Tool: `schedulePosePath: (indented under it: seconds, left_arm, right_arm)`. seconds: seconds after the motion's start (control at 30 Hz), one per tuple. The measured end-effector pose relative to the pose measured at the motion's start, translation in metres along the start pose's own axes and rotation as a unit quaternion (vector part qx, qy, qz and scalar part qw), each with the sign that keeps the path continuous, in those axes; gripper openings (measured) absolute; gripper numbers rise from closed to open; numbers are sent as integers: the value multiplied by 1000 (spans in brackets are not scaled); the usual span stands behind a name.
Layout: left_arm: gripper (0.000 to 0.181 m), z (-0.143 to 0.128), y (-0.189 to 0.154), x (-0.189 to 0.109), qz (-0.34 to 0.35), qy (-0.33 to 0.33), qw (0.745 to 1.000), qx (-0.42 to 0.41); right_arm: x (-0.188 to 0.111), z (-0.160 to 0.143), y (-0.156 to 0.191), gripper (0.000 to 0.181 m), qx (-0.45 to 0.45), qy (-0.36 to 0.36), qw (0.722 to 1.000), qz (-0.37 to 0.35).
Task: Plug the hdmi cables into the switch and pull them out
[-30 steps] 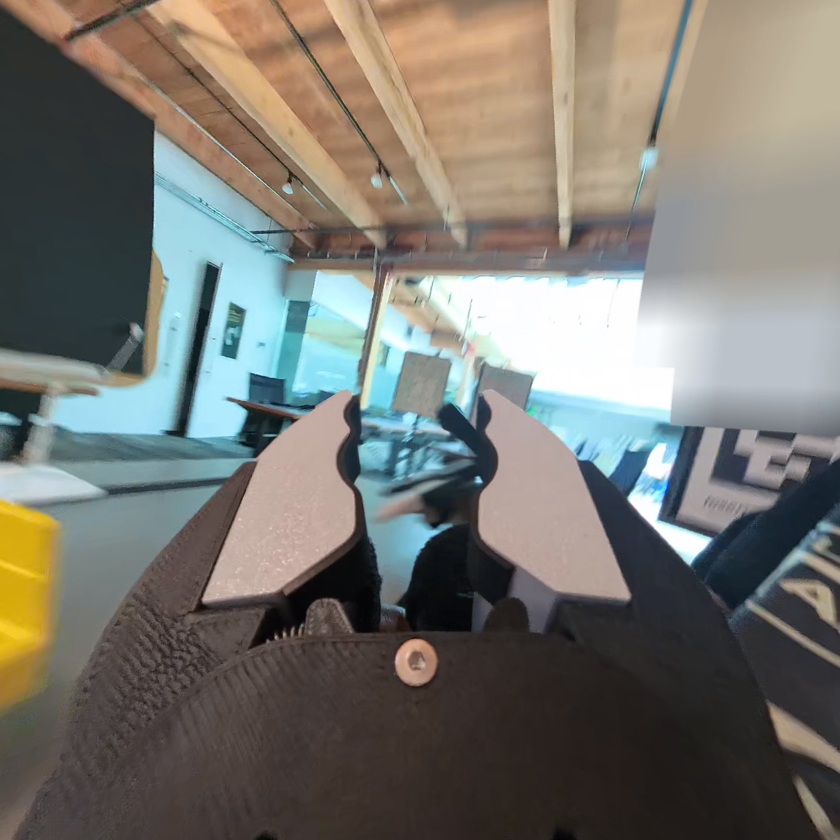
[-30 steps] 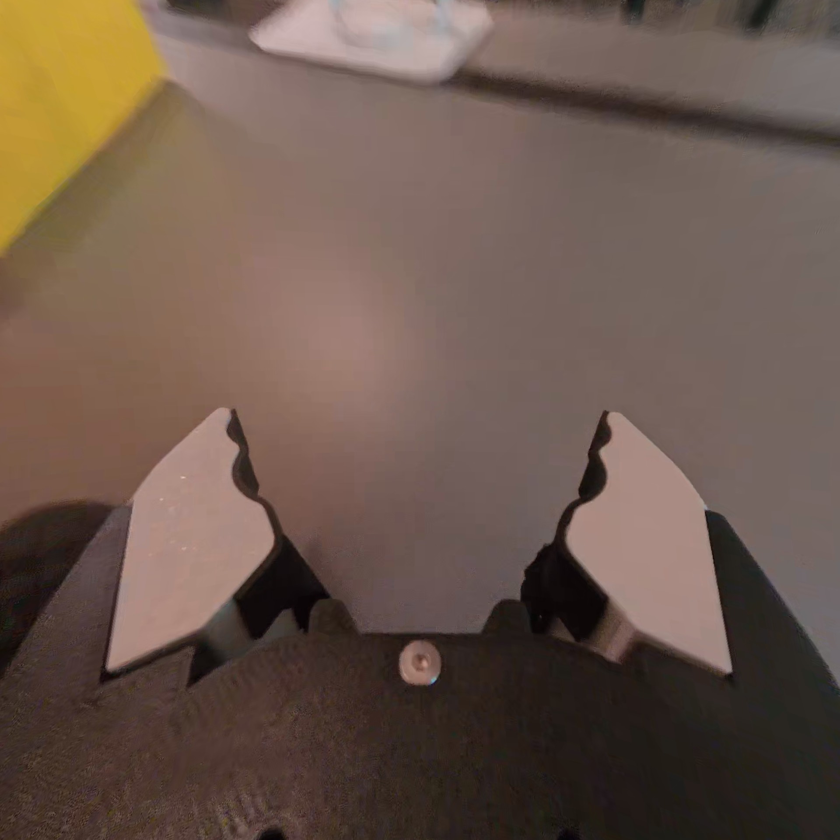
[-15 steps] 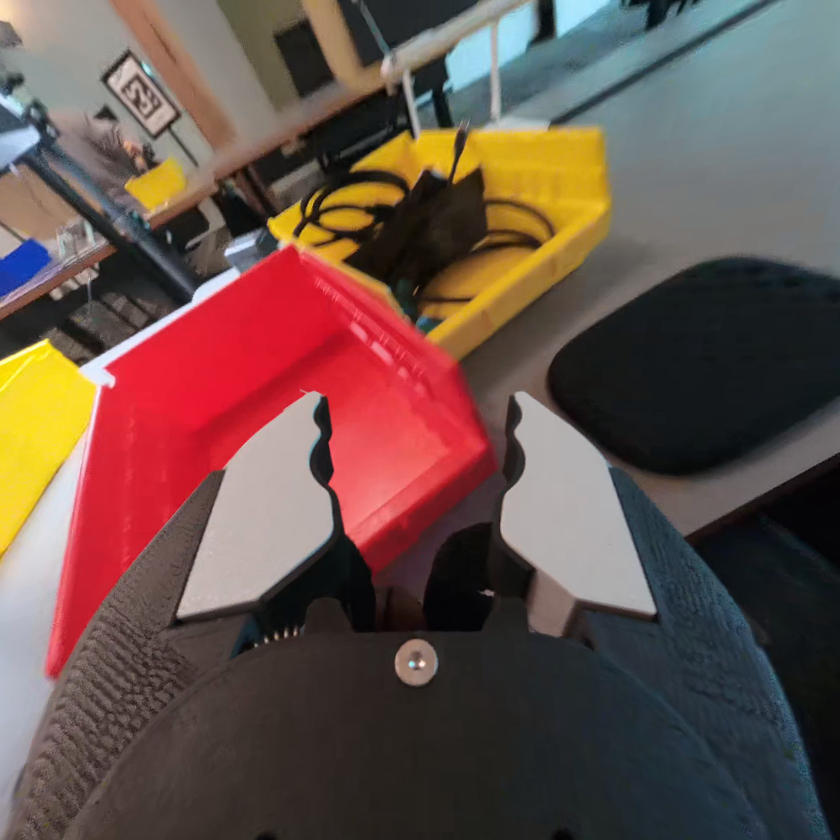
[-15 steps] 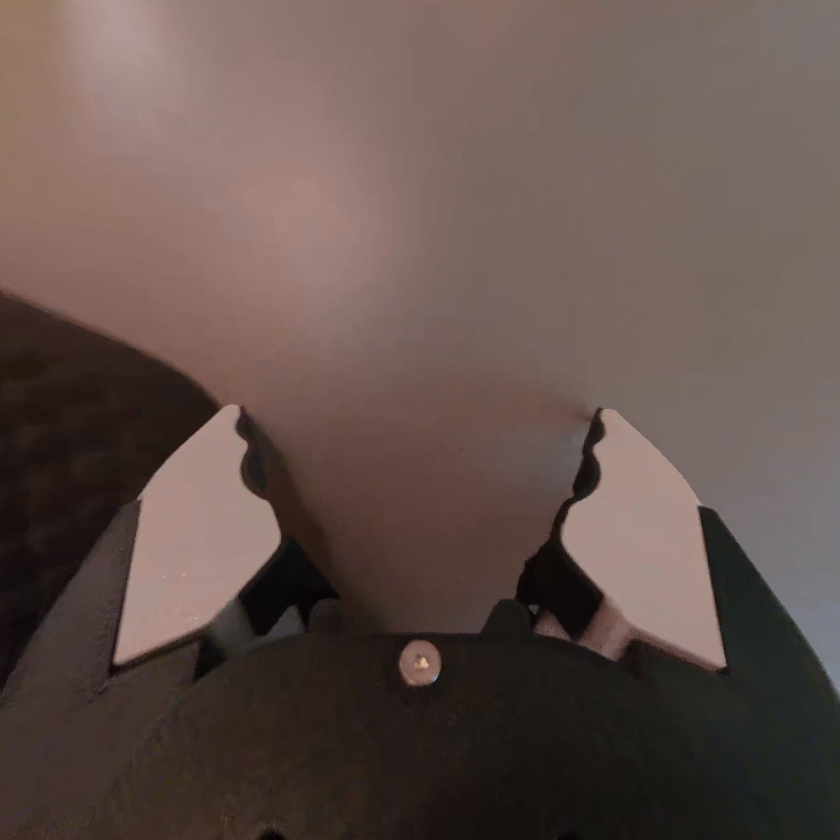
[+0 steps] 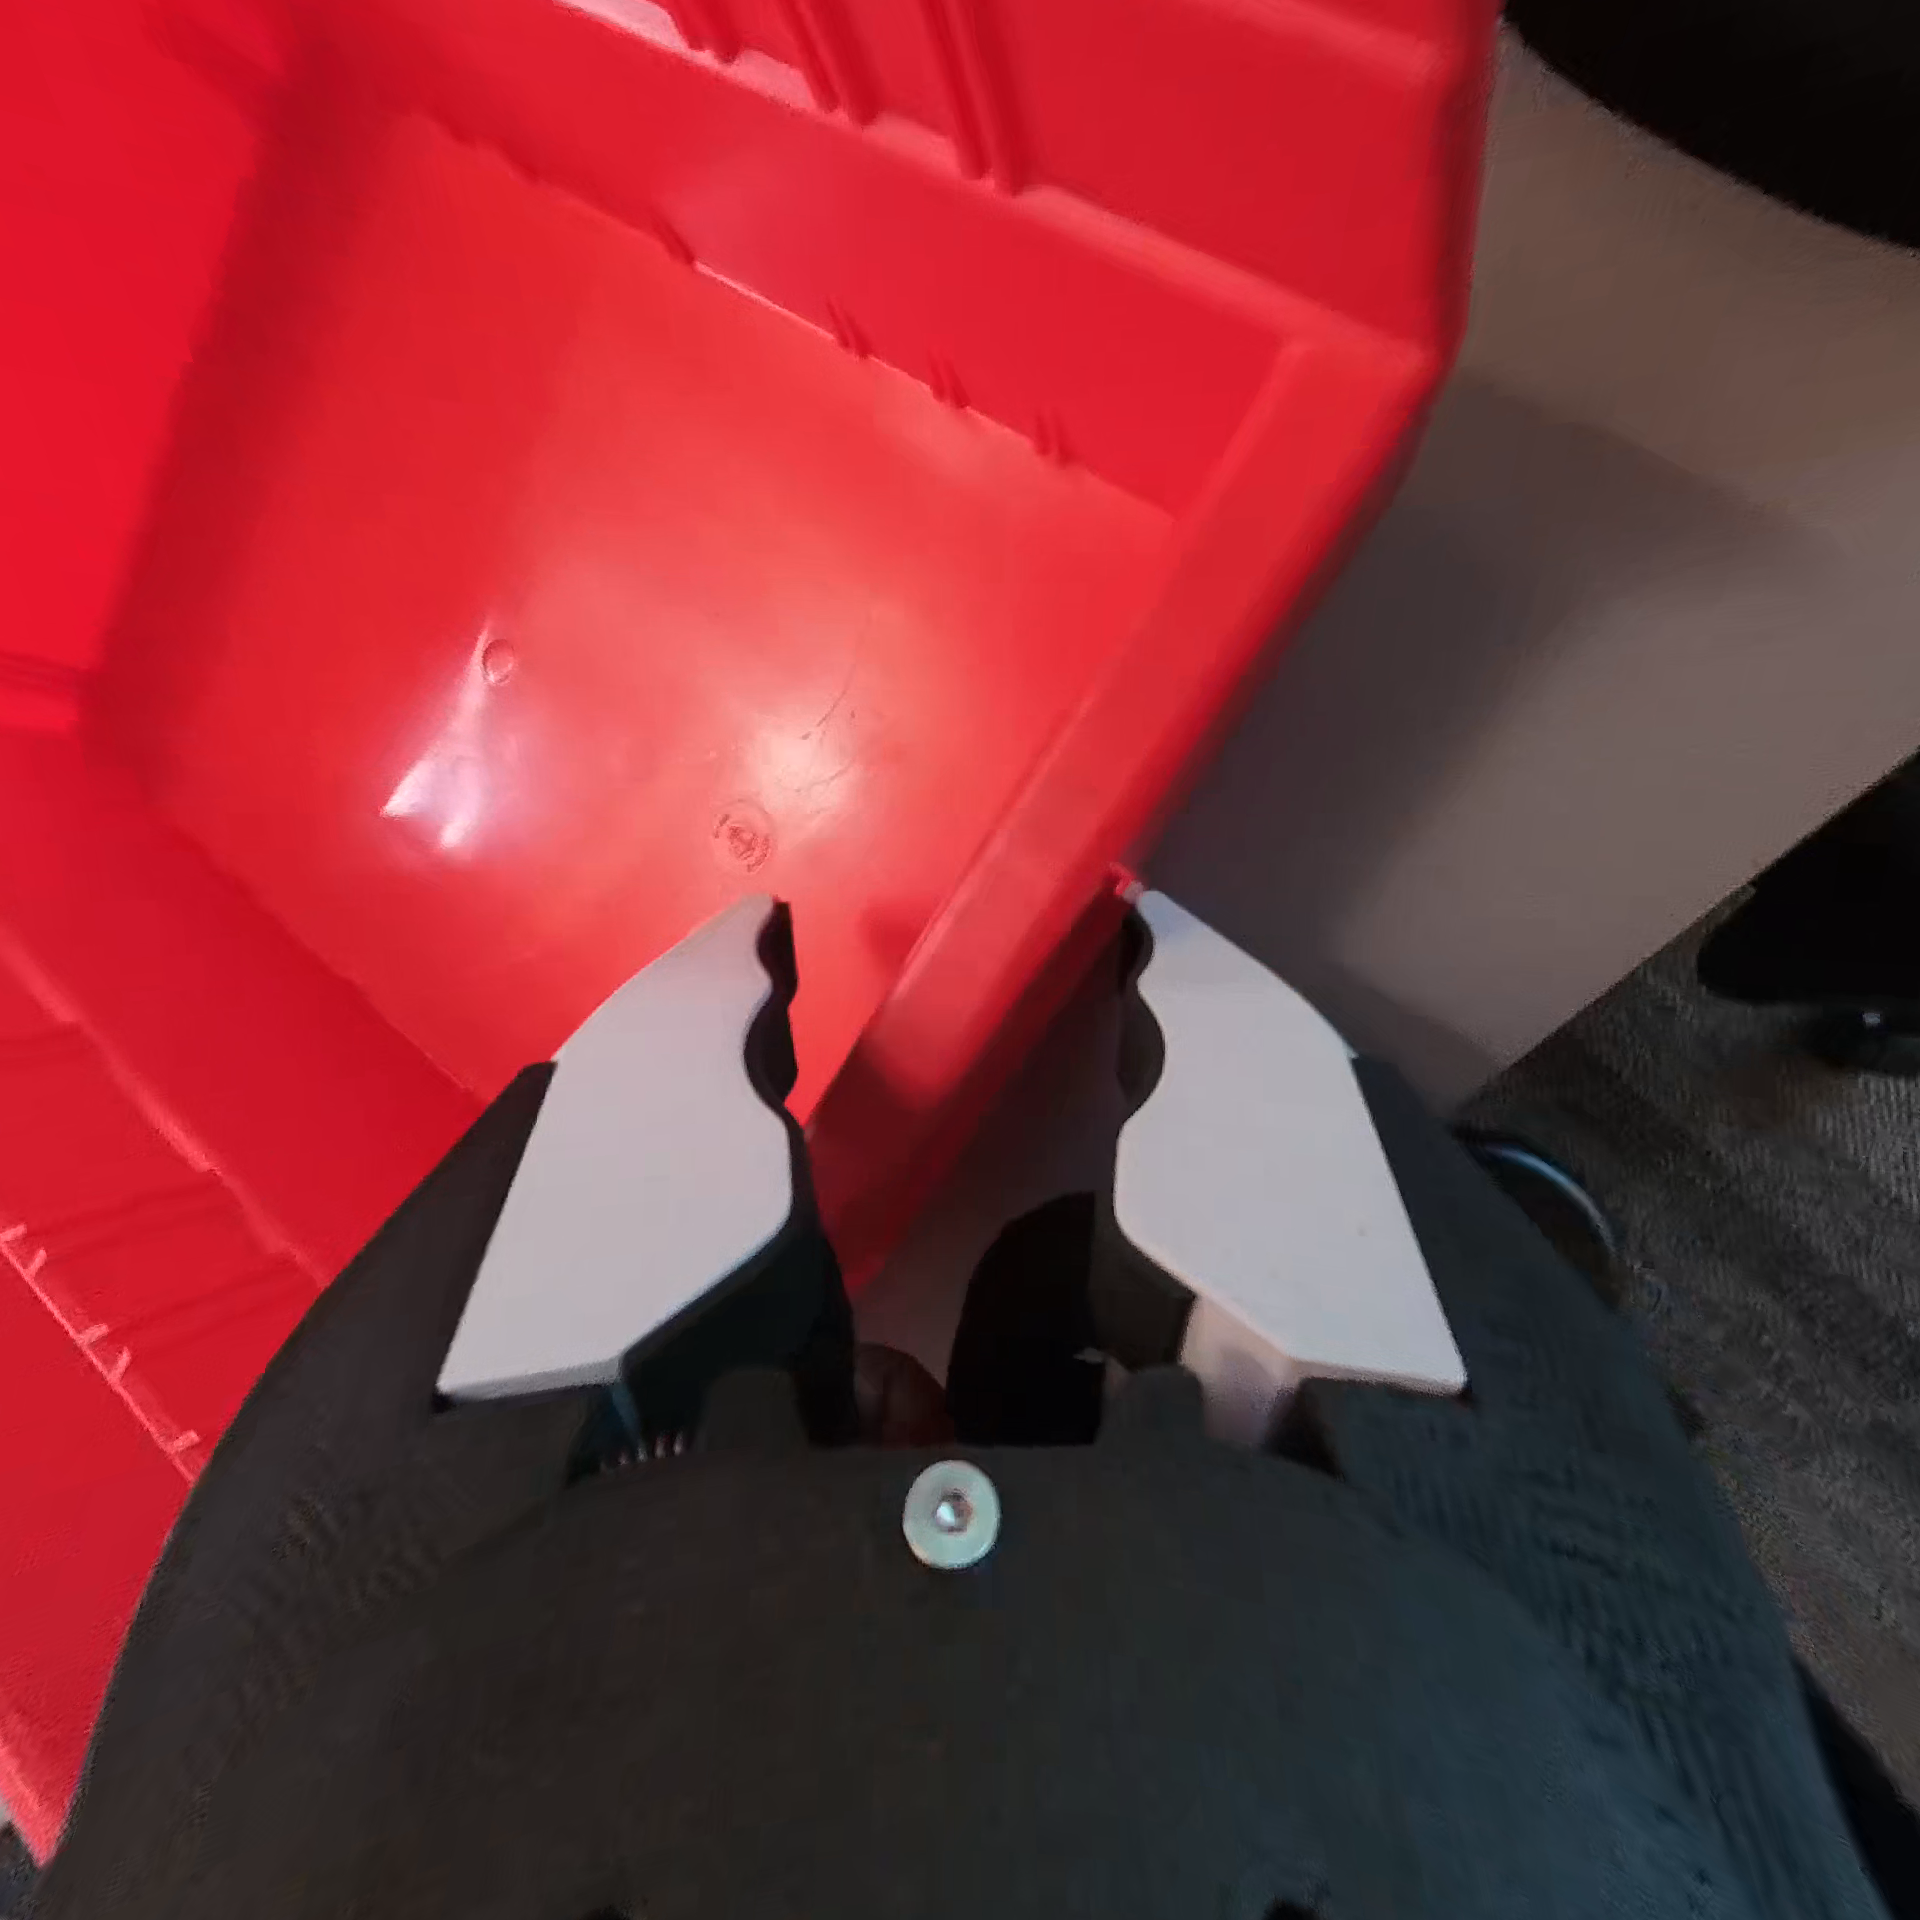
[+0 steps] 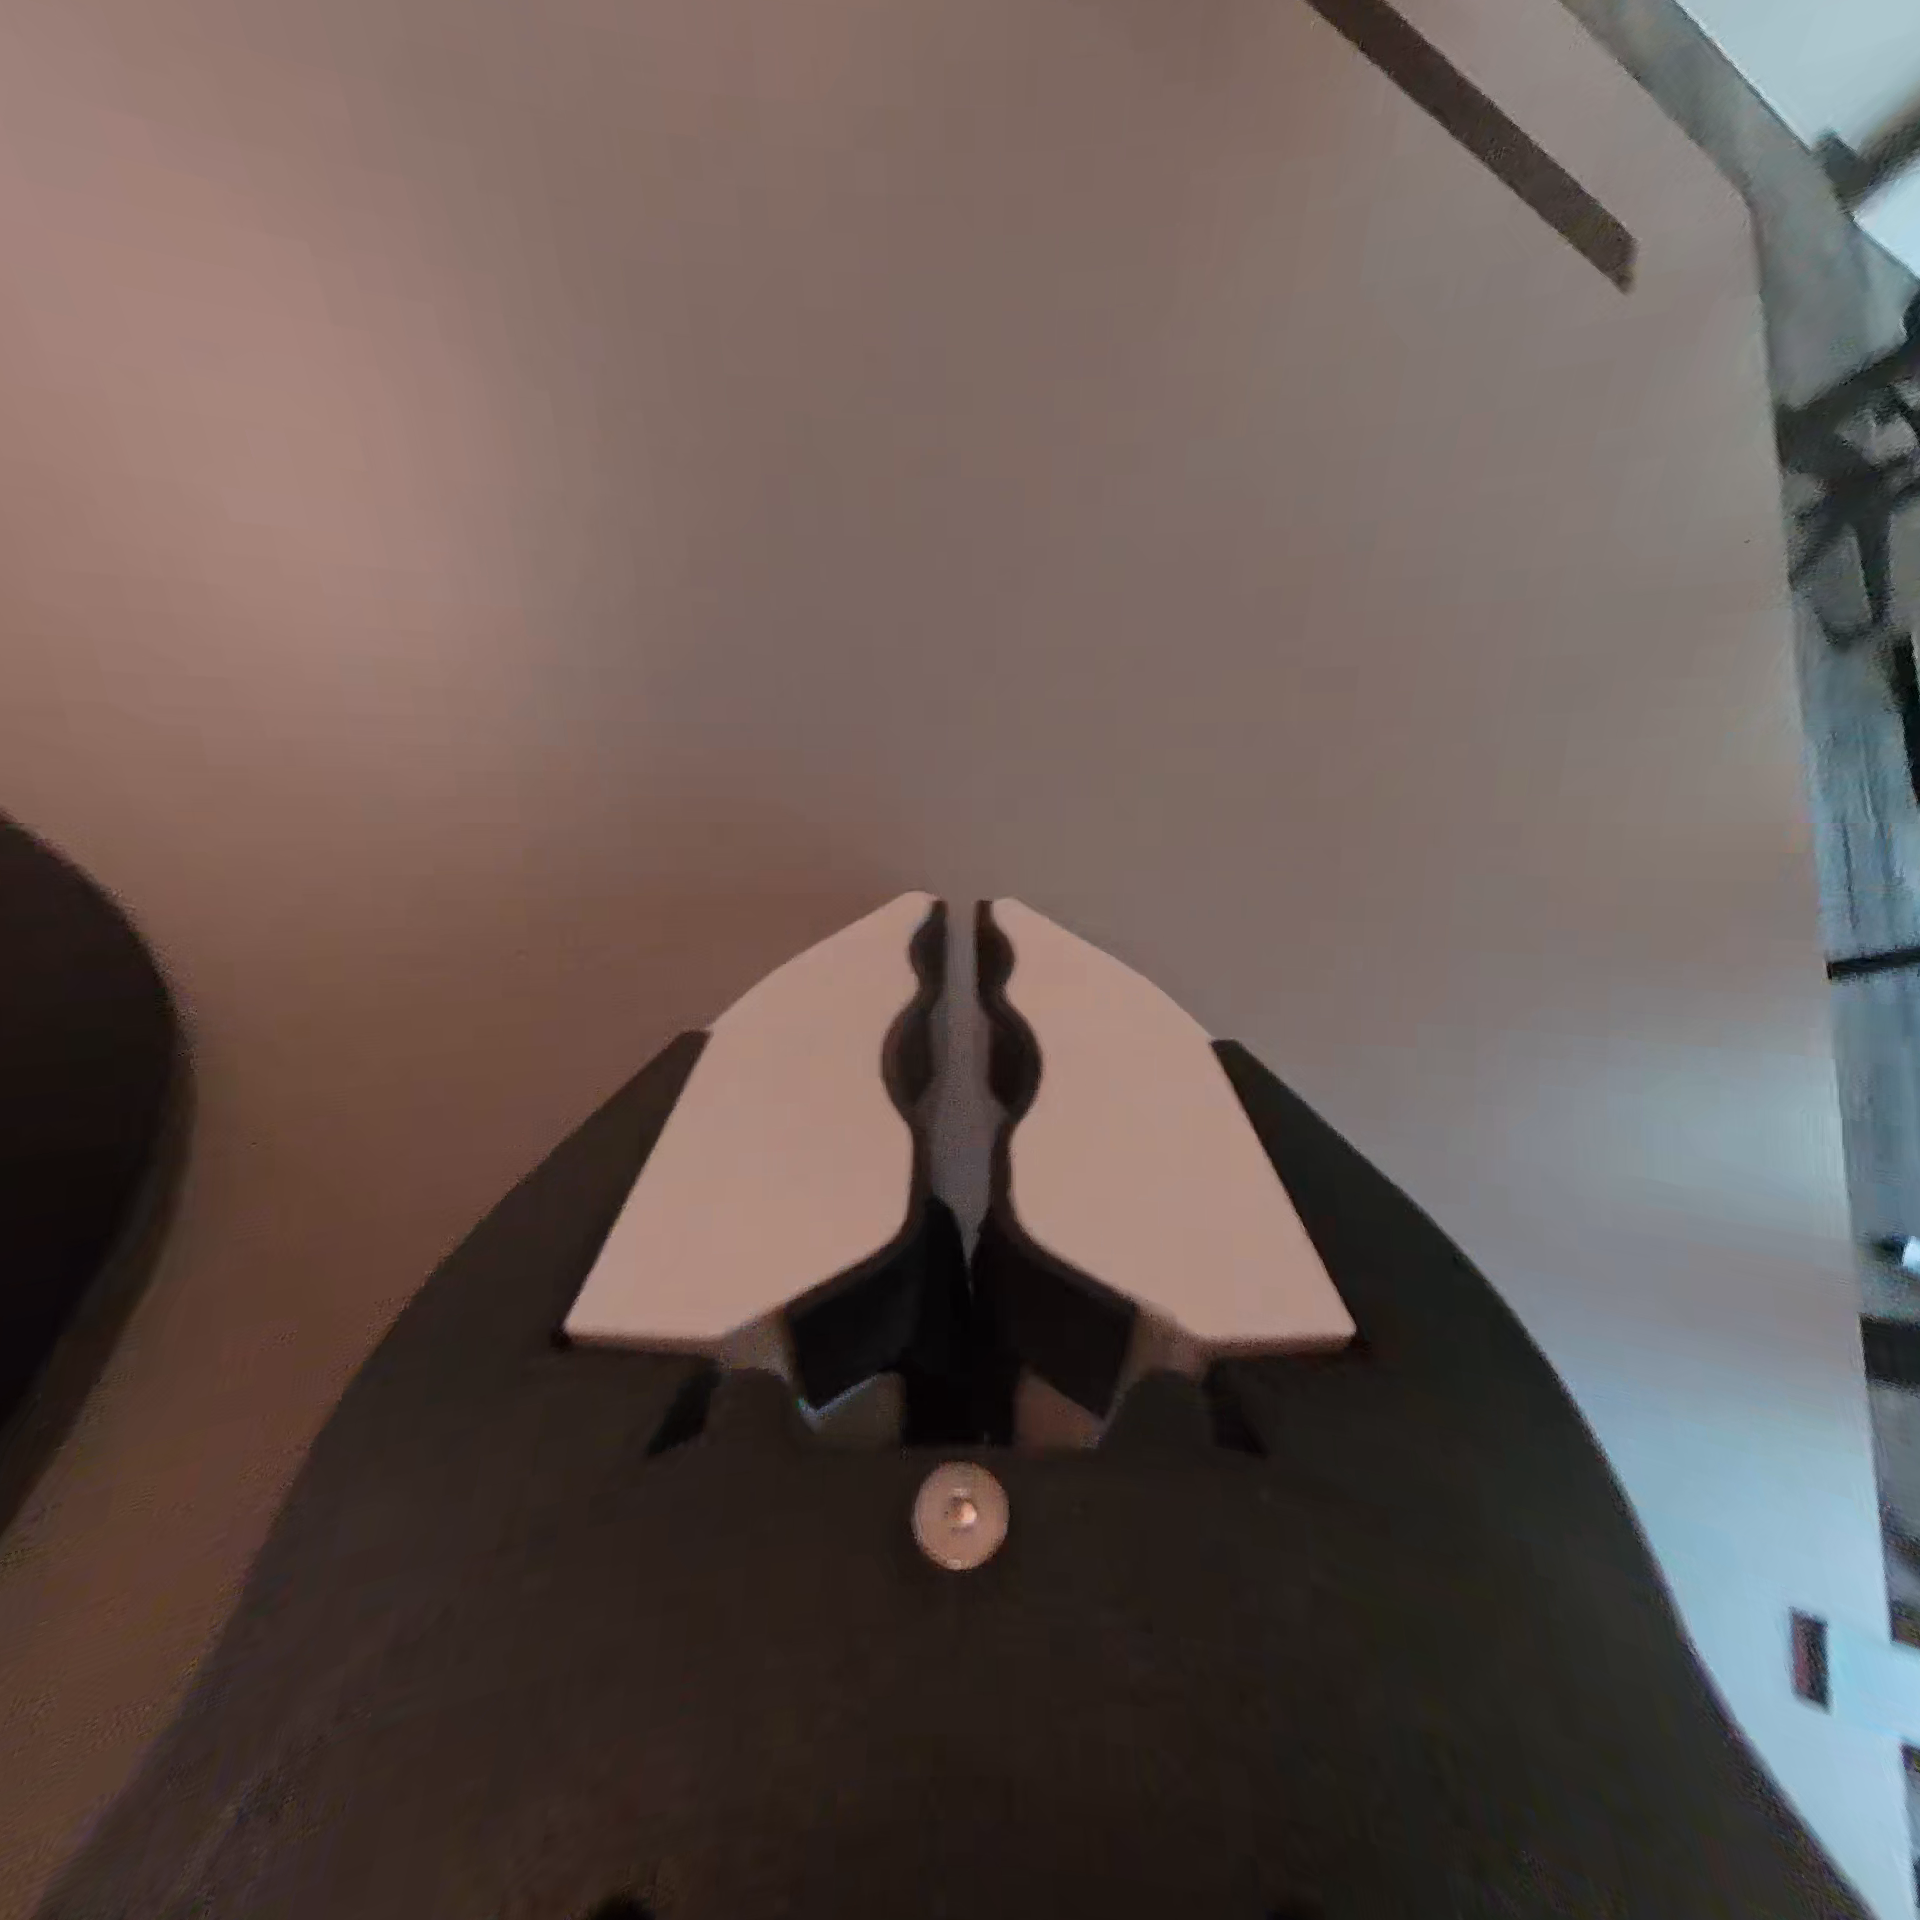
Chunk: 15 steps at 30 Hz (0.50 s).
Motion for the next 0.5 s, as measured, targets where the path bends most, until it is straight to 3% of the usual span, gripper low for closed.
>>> schedulePosePath:
  seconds: [0.03,0.2,0.23,0.3,0.33,0.37,0.43,0.47,0.5]
  left_arm:
    - [54,1,-2,0,0,-3,1000,18]
    - [46,3,-5,-1,15,-10,999,38]
    - [46,4,-5,0,16,-12,999,40]
    - [45,4,-6,0,18,-14,999,43]
    - [45,5,-6,0,20,-15,999,43]
    - [45,5,-6,0,21,-15,999,42]
    - [45,5,-6,0,24,-18,999,42]
    - [45,5,-6,0,26,-20,999,43]
    - [45,5,-6,1,29,-24,998,44]
  right_arm:
    - [1,1,-2,5,-10,2,1000,-6]
    - [12,-6,-57,2,39,54,988,-138]
    - [14,-6,-62,0,66,48,989,-120]
    - [14,-2,-55,1,171,2,985,8]
    - [11,3,-42,3,237,-18,964,122]
    - [4,8,-24,17,278,-34,923,263]
    - [6,8,-18,25,355,-68,863,352]
    - [4,11,-18,39,377,-92,837,387]
    - [-1,18,-16,71,371,-141,809,433]
Point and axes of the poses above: each gripper's, where its closed fingertips meet, x out along the fingers, z out of its top, y = z × x across the jaws, the point moved 4 cm from there along -x, back along the fingers, and after that the axes turned 13 degrees about z, right-handed, at the moved point
